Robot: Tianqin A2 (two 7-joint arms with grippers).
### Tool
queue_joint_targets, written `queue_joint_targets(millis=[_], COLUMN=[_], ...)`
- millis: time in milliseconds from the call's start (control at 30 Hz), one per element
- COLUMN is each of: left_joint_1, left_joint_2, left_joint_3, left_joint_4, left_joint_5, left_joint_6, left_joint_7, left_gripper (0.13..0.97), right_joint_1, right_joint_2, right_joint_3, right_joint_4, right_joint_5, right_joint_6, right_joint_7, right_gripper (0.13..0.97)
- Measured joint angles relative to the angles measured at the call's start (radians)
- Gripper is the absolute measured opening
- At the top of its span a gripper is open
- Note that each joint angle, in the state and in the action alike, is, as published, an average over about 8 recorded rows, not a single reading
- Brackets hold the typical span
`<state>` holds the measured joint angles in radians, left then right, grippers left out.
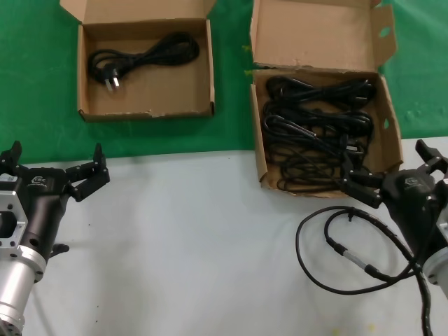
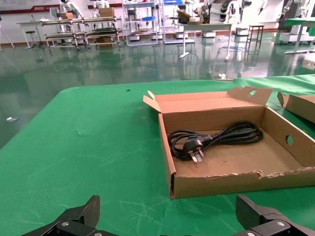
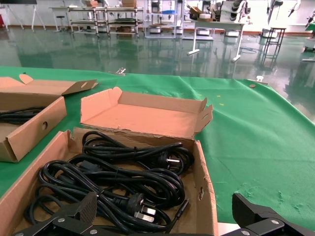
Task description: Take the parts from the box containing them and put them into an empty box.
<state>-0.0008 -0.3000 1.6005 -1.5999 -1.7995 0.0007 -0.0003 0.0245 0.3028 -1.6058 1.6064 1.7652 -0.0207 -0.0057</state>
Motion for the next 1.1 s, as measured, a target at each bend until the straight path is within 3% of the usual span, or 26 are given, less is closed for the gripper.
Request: queue_joint_targets(millis=[1100], left_joint_1=[0.0], left_joint_2=[0.0], left_joint_3=[0.0], left_joint_4=[0.0], left_joint_5=[0.0], left_joint_6=[0.0], left_joint_7=[0.0], left_gripper=[0.966], right_joint_1=[0.0], right_joint_2=[0.0], right_joint_3=[0.0], right_joint_4=[0.0], right_joint_5=[0.0], right_joint_6=[0.0], right_joint_7=[0.0], right_gripper=[0.966])
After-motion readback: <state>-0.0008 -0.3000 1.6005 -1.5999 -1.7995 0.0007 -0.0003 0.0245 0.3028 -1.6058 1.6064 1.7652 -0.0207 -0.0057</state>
